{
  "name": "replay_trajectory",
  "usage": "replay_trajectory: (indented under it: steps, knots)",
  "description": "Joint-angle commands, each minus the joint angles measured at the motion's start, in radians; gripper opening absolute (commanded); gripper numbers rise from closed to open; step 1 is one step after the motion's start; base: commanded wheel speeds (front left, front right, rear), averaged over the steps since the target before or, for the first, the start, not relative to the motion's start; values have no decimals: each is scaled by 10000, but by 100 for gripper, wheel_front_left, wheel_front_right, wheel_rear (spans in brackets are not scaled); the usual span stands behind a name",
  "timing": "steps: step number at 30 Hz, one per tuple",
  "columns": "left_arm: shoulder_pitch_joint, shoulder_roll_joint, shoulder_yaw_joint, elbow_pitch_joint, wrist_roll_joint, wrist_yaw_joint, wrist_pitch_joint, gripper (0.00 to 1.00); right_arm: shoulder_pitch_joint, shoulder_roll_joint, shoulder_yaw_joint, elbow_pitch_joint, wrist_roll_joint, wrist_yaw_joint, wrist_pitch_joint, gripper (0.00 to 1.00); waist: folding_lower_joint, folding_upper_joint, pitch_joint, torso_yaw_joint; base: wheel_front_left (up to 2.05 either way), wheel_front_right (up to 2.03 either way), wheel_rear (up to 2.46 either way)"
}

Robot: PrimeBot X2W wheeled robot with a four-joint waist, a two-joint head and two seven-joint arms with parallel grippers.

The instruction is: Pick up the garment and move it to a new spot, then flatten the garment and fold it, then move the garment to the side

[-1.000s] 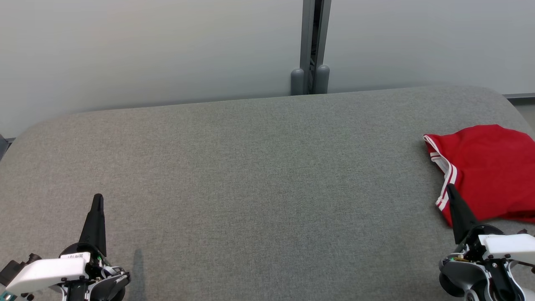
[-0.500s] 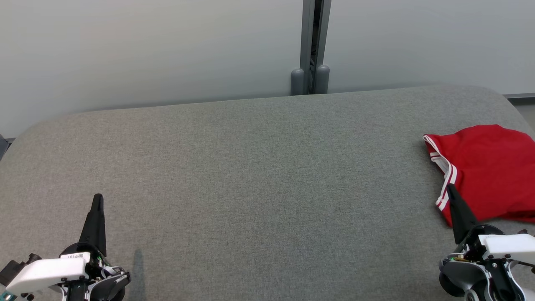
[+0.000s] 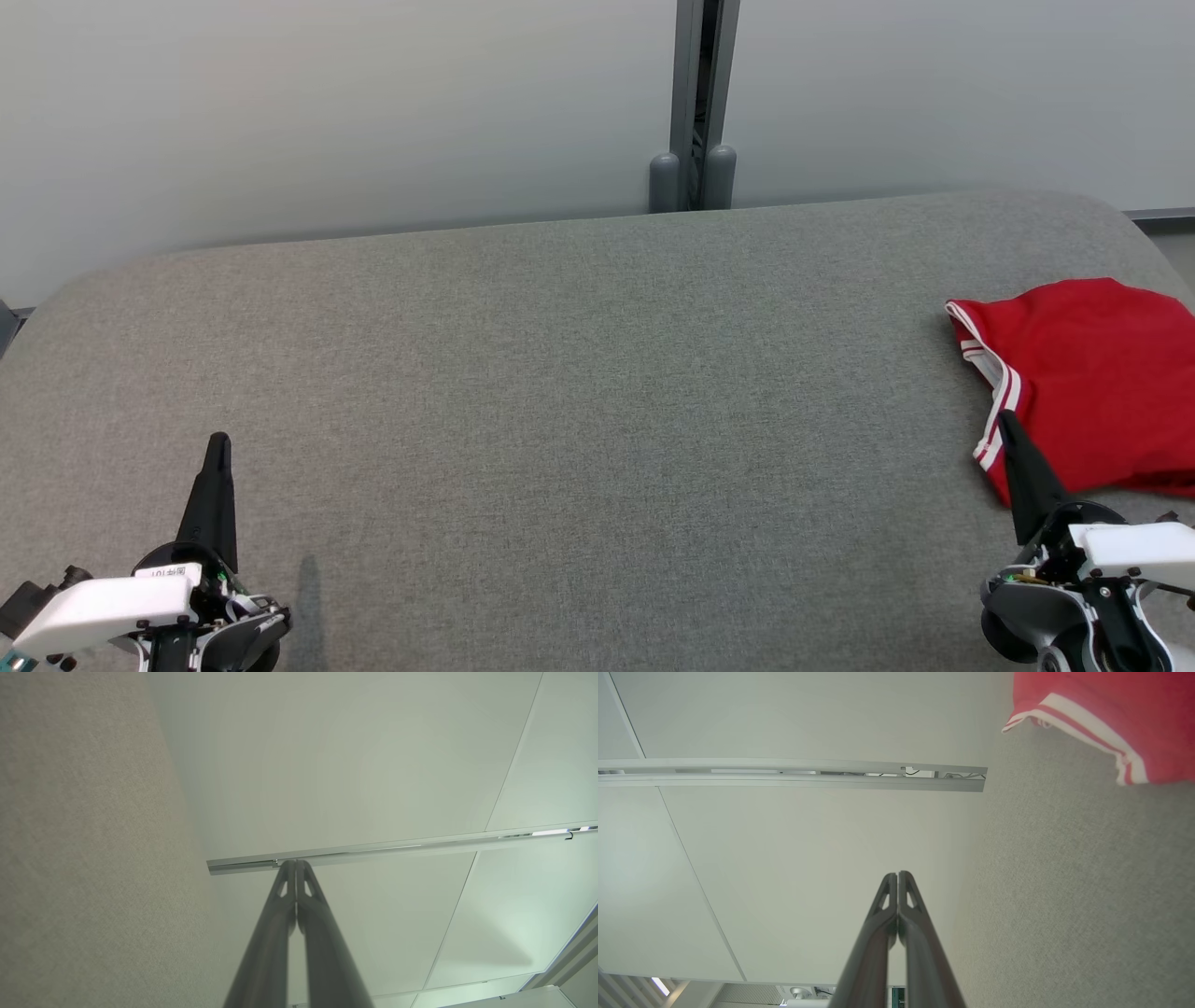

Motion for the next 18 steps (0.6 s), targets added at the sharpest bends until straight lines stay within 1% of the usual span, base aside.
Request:
replay_trajectory:
  steps: [1,18]
  knots:
    - [-181,20,39,-7,2,-31,19,0,-85,-36,-47,15,-31,0,70,0,0,0,0,0,0,0,0]
    - [-181,20,40,-8,4,-31,21,0,-85,-35,-49,15,-36,0,74,0,0,0,0,0,0,0,0]
